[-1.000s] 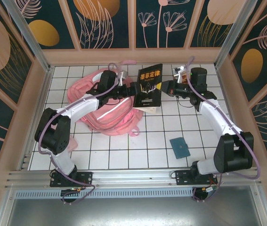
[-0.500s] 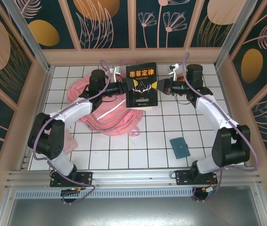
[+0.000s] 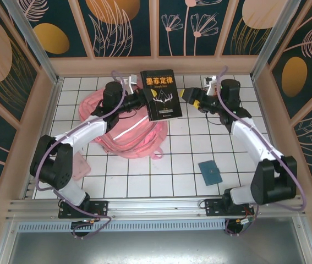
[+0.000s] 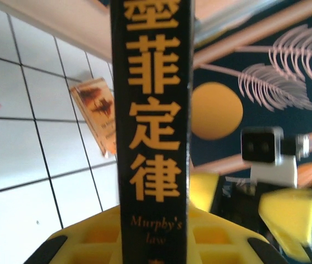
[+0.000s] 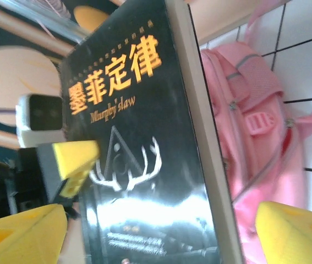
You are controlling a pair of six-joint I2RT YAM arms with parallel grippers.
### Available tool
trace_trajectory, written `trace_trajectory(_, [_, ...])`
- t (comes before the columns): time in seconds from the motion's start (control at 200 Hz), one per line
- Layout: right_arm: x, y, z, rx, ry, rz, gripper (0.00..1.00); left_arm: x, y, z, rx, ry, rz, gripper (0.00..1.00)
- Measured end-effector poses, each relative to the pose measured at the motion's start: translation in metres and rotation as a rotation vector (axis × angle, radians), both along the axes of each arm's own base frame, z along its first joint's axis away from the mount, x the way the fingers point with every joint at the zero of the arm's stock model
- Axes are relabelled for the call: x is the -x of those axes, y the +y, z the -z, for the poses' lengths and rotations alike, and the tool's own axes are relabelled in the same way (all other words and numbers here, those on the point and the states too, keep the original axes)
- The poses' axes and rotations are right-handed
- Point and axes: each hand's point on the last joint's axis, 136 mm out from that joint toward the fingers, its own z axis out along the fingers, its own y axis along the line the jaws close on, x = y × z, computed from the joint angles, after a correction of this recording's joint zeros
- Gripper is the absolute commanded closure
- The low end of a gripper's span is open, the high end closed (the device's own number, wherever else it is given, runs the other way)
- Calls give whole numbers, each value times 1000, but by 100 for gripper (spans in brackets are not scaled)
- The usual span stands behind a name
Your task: Pack books, pencil case, and school supplies into a backpack
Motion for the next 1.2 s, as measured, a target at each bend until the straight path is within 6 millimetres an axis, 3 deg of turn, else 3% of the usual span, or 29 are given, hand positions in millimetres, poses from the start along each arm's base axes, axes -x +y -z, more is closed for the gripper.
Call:
trace_trajectory(0.29, [26, 57, 0, -257, 139, -36, 9, -22, 27, -29, 134, -6, -230, 93])
trace_trajectory(0.485, [19, 82, 2, -380, 230, -50, 8, -28, 37, -34, 228, 6, -300, 93])
trace_trajectory(0.646, [2, 98, 7, -465, 296, -49, 13, -28, 42, -39, 296, 14, -322, 93])
trace_trajectory(0.871, [-16, 99, -13, -562, 286, -4, 34, -29, 45, -47, 346, 9, -338, 93])
trace_trajectory(1.061, [-22, 97, -23, -602, 262, 39, 67, -30, 48, -45, 354, 13, -356, 91])
trace_trajectory(1.126, [-25, 96, -23, -603, 253, 59, 77, -31, 49, -44, 354, 15, -362, 84])
trace_trajectory(1.201, [-24, 93, -25, -601, 234, 81, 85, -31, 49, -41, 355, 26, -368, 68])
